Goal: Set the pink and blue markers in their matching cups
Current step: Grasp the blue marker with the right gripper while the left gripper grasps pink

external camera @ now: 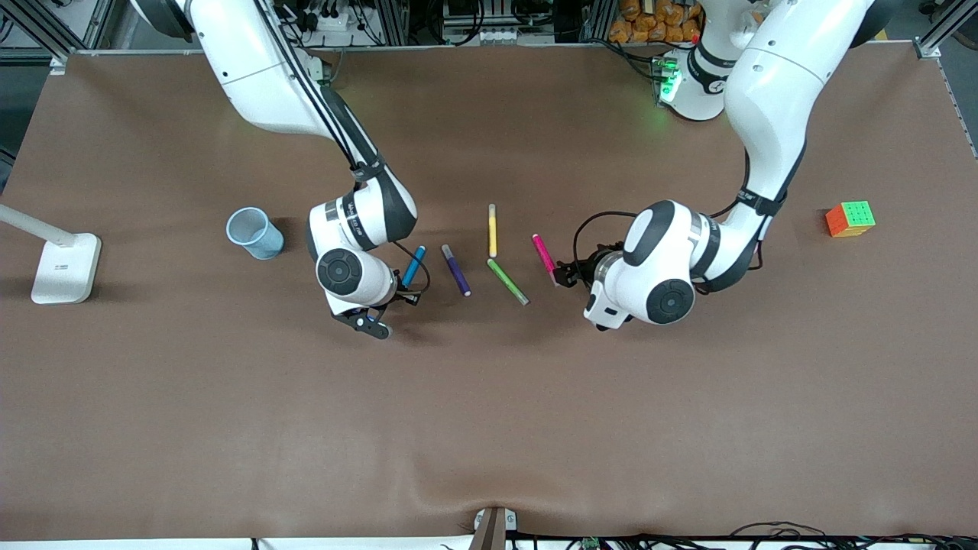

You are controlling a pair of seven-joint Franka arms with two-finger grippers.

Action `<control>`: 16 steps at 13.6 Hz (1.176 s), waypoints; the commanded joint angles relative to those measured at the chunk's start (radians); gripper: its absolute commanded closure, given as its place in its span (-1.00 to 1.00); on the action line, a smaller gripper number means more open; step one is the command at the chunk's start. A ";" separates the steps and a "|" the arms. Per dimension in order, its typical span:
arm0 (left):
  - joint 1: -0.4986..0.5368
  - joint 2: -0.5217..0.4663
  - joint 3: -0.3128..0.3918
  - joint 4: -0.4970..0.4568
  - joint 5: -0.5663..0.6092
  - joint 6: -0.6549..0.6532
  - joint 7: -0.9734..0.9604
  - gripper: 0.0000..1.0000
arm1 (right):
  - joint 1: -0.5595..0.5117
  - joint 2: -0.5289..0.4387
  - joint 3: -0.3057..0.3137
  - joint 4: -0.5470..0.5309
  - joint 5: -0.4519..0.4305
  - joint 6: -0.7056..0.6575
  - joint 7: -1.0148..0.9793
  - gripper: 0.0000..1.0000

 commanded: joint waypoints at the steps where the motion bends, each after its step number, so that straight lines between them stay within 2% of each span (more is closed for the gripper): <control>1: -0.018 0.025 0.007 0.011 -0.017 0.024 -0.029 -1.00 | 0.006 -0.002 -0.005 -0.006 -0.013 0.007 0.015 1.00; 4: -0.023 0.045 0.007 0.011 -0.027 0.089 -0.087 -1.00 | -0.025 -0.037 -0.011 0.015 -0.015 -0.096 -0.031 1.00; 6: -0.059 0.068 0.007 0.013 -0.024 0.125 -0.116 -1.00 | -0.080 -0.106 -0.011 0.018 -0.015 -0.166 -0.155 1.00; 7: -0.065 0.082 0.012 0.014 -0.026 0.136 -0.118 -0.81 | -0.101 -0.139 -0.011 0.020 -0.015 -0.209 -0.237 1.00; 9: -0.067 0.093 0.012 0.014 -0.026 0.149 -0.132 -0.75 | -0.155 -0.196 -0.012 0.018 -0.018 -0.259 -0.379 1.00; 10: -0.067 0.099 0.012 0.014 -0.026 0.156 -0.133 -0.62 | -0.195 -0.216 -0.012 0.017 -0.019 -0.282 -0.499 1.00; 12: -0.066 0.108 0.012 0.014 -0.027 0.168 -0.133 -0.49 | -0.270 -0.249 -0.011 0.017 -0.019 -0.318 -0.746 1.00; 13: -0.059 0.119 0.012 0.027 -0.030 0.168 -0.135 -0.43 | -0.295 -0.267 -0.011 0.017 -0.021 -0.344 -0.808 1.00; 15: -0.061 0.143 0.012 0.041 -0.053 0.168 -0.136 -0.41 | -0.347 -0.314 -0.009 0.014 -0.019 -0.404 -0.964 1.00; 16: -0.062 0.151 0.012 0.042 -0.052 0.169 -0.136 -0.21 | -0.371 -0.339 -0.009 0.007 -0.013 -0.433 -1.069 1.00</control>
